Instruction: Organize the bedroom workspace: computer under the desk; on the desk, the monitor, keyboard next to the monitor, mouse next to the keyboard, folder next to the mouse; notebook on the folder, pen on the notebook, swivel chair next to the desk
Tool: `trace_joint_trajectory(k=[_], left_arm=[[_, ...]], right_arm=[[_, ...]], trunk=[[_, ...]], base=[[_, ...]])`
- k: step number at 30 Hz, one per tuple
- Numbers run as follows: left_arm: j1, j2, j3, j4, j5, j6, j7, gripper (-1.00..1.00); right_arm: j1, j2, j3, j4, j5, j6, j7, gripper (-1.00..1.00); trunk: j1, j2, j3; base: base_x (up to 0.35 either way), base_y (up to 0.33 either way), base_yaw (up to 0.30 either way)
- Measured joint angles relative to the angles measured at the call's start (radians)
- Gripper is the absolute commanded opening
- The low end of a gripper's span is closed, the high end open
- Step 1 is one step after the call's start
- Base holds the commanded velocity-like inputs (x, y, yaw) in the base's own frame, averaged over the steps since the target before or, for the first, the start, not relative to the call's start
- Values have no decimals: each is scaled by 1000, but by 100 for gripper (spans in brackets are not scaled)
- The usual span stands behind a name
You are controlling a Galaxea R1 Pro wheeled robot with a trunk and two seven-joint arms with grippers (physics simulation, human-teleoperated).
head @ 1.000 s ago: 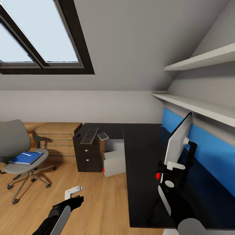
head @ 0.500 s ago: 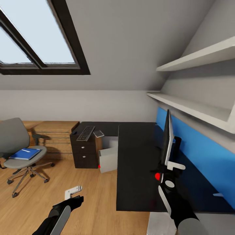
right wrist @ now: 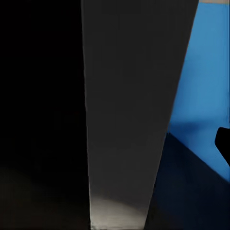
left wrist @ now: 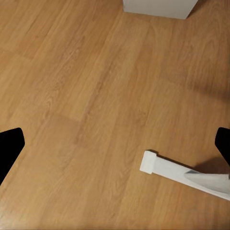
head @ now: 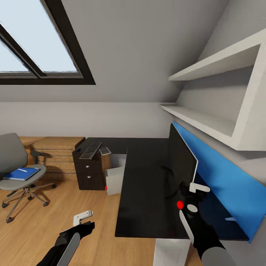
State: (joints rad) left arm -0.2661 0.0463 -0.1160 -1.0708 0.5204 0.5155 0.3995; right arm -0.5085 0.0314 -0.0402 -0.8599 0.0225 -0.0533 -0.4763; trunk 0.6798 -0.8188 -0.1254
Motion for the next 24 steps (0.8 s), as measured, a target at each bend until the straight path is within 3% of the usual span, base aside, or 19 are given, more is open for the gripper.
trace_joint_trajectory(k=[24], left_arm=[[0, 1, 0, 0, 0, 0, -2, 100]], right_arm=[[0, 0, 4, -2, -1, -7, 8, 100]], trunk=[[0, 0, 0]], base=[[0, -4, 0]])
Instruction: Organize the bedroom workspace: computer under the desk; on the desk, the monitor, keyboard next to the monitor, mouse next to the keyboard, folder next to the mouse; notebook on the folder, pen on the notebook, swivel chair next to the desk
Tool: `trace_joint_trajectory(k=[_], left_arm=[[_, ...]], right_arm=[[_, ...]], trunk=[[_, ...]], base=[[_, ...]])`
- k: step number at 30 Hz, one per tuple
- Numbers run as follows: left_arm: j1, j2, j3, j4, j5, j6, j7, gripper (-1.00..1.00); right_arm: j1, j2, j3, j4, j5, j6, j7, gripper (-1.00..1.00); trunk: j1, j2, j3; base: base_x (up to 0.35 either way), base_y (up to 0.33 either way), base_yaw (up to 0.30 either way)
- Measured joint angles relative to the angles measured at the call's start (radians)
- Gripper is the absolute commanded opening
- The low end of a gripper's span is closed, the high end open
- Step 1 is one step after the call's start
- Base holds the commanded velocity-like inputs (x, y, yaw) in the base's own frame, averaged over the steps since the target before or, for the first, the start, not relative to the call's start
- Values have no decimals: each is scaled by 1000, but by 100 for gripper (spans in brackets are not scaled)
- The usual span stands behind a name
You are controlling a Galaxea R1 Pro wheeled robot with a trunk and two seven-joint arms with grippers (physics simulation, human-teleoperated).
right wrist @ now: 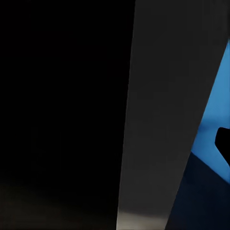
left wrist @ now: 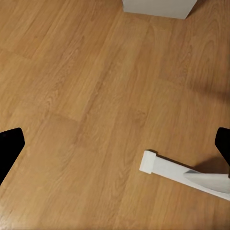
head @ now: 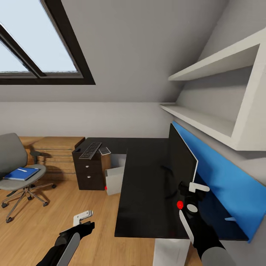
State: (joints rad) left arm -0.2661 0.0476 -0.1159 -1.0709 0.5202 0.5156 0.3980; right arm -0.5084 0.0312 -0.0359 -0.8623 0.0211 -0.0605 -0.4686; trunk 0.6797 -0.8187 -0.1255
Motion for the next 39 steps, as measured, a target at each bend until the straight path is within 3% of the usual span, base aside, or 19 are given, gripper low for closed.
trace_joint_trajectory(k=[21, 39], left_arm=[[0, 0, 0, 0, 0, 0, 0, 100], [0, 0, 1, 0, 2, 0, 0, 100]], right_arm=[[0, 0, 0, -1, 3, 0, 1, 100], [0, 0, 0, 0, 0, 0, 1, 100]], trunk=[[0, 0, 0], [0, 0, 0]], base=[[-17, -118, 0], [-24, -5, 0]])
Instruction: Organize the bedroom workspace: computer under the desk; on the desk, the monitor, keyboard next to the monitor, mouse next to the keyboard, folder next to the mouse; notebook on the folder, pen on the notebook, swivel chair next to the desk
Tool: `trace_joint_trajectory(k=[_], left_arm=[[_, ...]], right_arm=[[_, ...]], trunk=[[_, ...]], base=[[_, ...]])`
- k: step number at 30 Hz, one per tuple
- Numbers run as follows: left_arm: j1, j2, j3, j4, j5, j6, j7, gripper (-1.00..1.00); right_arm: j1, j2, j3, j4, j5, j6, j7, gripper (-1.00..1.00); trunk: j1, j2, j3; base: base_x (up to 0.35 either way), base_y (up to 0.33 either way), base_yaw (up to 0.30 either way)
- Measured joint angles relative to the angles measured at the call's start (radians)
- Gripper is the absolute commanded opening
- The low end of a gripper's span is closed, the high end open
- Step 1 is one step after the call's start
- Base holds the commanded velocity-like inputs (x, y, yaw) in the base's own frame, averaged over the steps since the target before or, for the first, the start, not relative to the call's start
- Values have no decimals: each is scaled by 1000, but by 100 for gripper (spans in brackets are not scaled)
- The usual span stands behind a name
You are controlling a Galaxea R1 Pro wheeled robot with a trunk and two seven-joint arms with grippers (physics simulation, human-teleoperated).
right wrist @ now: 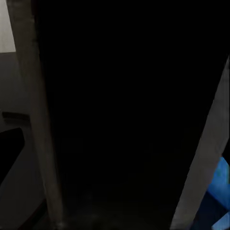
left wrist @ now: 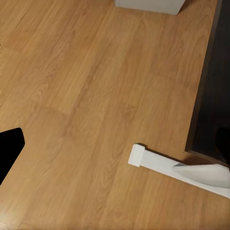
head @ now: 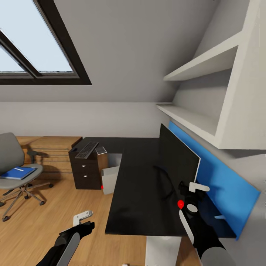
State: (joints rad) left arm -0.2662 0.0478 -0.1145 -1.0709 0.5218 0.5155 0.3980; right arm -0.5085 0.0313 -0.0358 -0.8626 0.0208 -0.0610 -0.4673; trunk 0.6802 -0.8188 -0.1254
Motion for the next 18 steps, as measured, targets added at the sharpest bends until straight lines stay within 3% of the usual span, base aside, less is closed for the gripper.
trace_joint_trajectory(k=[18], left_arm=[[0, 0, 0, 0, 0, 0, 0, 100]], right_arm=[[0, 0, 2, 1, 0, 0, 0, 100]], trunk=[[0, 0, 0]], base=[[-297, 117, 0]])
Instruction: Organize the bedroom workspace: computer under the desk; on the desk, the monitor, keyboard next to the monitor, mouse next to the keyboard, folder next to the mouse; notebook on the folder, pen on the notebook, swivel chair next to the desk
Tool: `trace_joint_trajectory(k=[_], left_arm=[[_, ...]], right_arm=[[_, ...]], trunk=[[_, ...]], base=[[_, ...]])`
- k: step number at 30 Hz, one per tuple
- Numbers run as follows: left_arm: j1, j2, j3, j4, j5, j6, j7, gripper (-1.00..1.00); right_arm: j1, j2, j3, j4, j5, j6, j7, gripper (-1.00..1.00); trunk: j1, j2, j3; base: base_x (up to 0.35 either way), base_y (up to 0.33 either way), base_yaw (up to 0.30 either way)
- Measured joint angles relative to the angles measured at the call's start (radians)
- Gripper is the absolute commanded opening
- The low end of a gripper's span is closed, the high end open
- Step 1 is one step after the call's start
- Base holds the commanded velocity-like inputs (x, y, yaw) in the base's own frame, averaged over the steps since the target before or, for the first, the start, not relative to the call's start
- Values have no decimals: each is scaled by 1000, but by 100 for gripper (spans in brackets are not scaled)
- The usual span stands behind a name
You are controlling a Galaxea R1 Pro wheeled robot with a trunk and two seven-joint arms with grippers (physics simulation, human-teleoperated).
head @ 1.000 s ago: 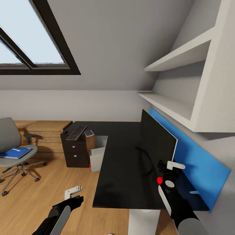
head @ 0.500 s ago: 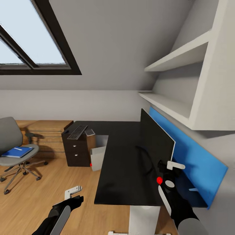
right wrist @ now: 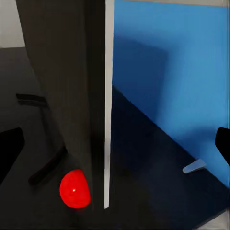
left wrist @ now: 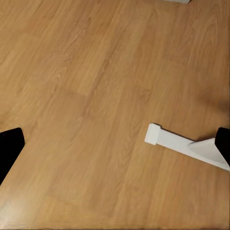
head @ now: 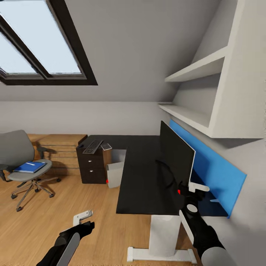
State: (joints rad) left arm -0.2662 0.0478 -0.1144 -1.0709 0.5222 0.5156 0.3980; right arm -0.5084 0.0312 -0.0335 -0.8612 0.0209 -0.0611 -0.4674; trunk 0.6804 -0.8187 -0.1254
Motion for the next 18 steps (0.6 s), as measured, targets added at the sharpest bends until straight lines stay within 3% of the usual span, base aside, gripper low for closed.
trace_joint_trajectory(k=[3, 8, 14, 15, 18], left_arm=[[0, 0, 0, 2, 3, 1, 2, 100], [0, 0, 0, 4, 4, 0, 5, 100], [0, -1, -3, 14, -6, -8, 5, 100], [0, -2, -4, 69, -32, -35, 3, 100], [0, -4, -4, 143, -47, -82, 0, 100]], right_arm=[[0, 0, 15, 0, 0, -1, 1, 100], [0, 1, 78, 14, 2, -6, 4, 100], [0, 2, 92, 26, -2, -8, 5, 100], [0, 6, 94, 27, -6, -8, 5, 100], [1, 10, 94, 37, -8, -9, 6, 100]], trunk=[[0, 0, 0], [0, 0, 0], [0, 0, 0], [0, 0, 0], [0, 0, 0]], base=[[-313, 121, 0], [-313, 121, 0], [-314, 117, 0], [-318, 106, 0], [-319, 105, 0]])
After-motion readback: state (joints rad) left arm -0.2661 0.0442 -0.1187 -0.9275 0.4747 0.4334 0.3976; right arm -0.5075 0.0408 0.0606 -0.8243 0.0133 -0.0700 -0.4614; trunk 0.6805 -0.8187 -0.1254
